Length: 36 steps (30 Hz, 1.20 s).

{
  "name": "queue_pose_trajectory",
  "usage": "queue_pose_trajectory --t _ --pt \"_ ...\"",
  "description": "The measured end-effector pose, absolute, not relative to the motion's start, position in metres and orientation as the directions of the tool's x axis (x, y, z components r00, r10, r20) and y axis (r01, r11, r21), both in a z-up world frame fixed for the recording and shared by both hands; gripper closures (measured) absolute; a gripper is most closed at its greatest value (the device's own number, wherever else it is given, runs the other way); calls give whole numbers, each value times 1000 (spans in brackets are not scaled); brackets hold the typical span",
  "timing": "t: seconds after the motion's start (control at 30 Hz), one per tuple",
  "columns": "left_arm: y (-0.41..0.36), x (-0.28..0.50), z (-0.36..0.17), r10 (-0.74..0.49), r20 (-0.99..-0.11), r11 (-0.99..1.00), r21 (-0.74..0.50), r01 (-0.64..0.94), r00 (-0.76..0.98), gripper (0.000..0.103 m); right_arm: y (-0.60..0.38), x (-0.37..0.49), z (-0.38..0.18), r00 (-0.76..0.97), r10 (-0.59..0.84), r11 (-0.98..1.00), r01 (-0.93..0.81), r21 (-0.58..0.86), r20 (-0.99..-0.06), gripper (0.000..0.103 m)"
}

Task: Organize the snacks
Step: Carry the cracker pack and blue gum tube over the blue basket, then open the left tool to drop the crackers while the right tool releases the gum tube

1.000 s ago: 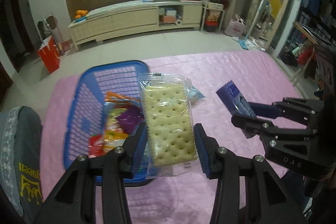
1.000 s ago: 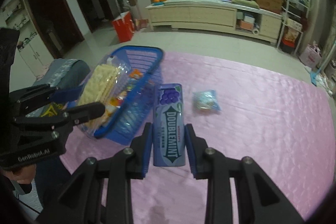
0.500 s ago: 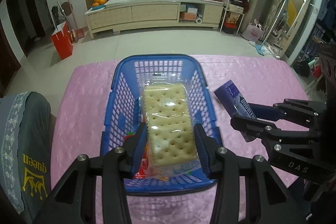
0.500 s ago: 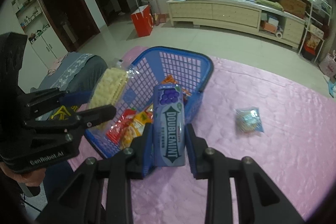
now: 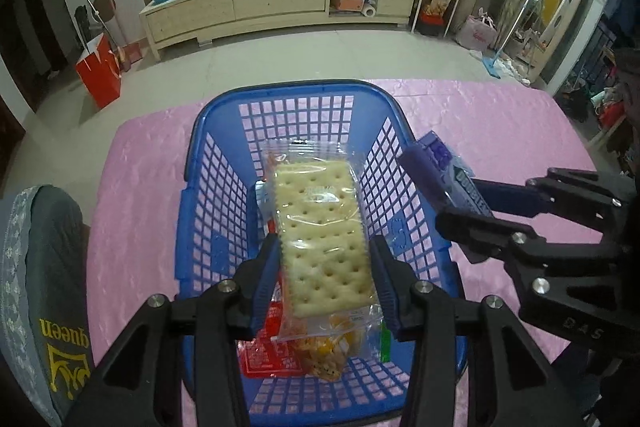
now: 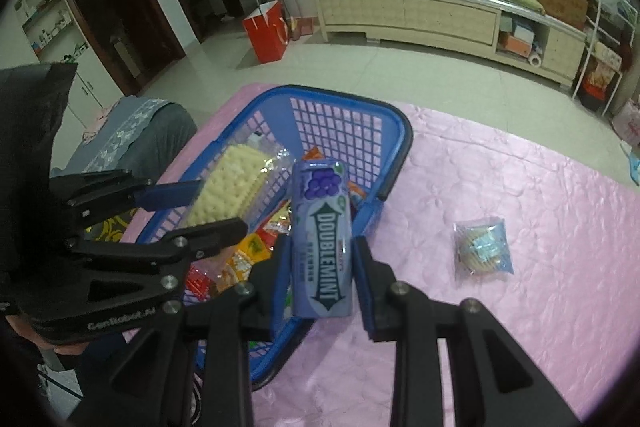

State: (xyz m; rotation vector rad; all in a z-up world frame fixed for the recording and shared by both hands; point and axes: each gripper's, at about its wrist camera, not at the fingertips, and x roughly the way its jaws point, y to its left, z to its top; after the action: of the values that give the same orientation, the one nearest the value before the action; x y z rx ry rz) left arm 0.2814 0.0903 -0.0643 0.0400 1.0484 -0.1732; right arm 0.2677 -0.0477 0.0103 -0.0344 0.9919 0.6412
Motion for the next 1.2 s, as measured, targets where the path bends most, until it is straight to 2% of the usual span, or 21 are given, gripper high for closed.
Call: queue_pose_trajectory --t 0.17,0.3,0.33,0.7,1.2 --pt "86 297 -65 -125 -867 986 -52 161 483 60 -58 274 10 390 481 829 -494 262 -785 68" --pt "85 299 -61 -123 -848 987 -49 155 516 27 -63 276 11 395 472 836 -486 257 -788 68" --pt "84 297 -59 -124 -843 986 -47 158 523 26 -63 276 11 395 471 835 -488 254 -789 68" --pt "104 276 -43 -104 -830 993 -53 109 547 26 -54 274 23 386 483 822 -509 255 -786 68" --pt "173 239 -30 -27 -811 999 -38 -7 584 26 24 276 22 313 483 757 -618 211 -818 68"
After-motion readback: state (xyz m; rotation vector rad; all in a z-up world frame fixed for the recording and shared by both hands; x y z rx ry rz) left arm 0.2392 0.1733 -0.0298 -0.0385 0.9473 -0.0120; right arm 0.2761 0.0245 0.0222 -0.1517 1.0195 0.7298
